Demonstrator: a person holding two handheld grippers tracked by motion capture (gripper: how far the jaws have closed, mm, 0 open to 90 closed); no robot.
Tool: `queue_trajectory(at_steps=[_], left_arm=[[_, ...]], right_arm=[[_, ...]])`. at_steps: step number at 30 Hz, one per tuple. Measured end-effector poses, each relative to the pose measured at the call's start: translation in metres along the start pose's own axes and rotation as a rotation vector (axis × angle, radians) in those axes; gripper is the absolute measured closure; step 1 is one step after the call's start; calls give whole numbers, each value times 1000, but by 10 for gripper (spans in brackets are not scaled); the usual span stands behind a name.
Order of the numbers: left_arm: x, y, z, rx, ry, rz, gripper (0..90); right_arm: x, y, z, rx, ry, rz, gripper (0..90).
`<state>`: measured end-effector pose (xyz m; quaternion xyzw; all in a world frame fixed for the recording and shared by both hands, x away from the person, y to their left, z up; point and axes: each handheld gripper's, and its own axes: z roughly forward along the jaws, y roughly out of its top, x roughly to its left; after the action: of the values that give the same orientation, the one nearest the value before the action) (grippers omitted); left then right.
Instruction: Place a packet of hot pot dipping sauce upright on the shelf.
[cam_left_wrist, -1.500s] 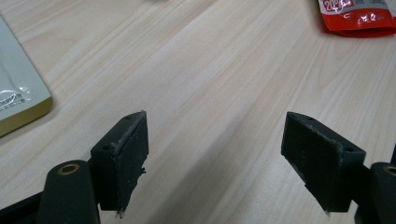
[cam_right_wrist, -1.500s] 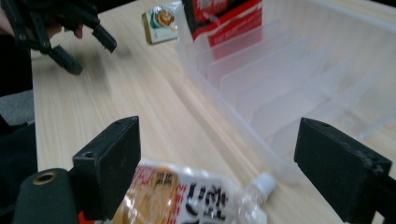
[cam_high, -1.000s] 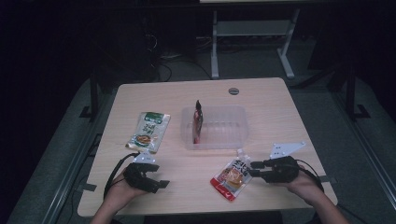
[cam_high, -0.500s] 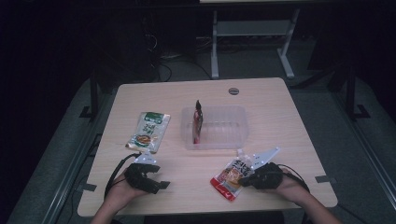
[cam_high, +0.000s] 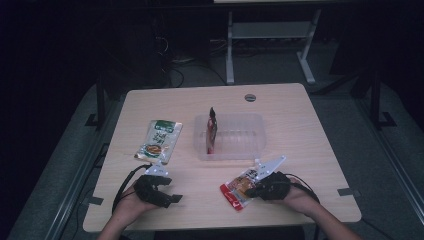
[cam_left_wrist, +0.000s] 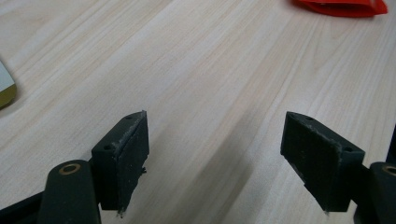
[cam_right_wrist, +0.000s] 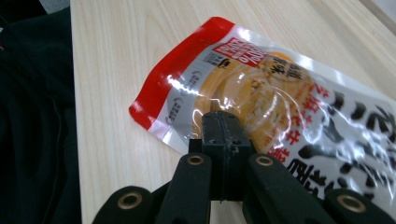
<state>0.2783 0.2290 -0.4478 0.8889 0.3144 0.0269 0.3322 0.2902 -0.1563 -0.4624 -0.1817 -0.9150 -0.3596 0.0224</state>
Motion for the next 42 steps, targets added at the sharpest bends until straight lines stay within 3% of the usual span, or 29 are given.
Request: queue_trajectory(at_steps=[12, 14, 19, 21, 25, 30, 33, 37, 42], left_arm=[[0, 2, 0, 1, -1, 17, 231], [-2, 3, 1, -11, -3, 1, 231], [-6, 8, 1, -27, -6, 29, 236], [-12, 14, 3, -60, -12, 37, 255], [-19, 26, 8, -90, -42, 54, 332], [-27, 37, 13, -116, -58, 92, 439], [-31, 49, 16, -124, -93, 116, 518], [-37, 65, 24, -117, -130, 153, 685], [-43, 83, 39, -95, -136, 201, 878]], right_arm=[[-4, 27, 24, -13, -16, -29, 896], [-5, 28, 25, -15, -14, -28, 896], [-2, 25, 12, -61, 4, 17, 721], [-3, 22, -1, -103, -7, 61, 572], [-8, 13, -17, -130, -59, 107, 432], [-15, 3, -33, -151, -116, 158, 360], [-19, -4, -42, -162, -135, 188, 328], [-25, -12, -56, -184, -166, 219, 284], [-30, -23, -64, -185, -180, 251, 239]])
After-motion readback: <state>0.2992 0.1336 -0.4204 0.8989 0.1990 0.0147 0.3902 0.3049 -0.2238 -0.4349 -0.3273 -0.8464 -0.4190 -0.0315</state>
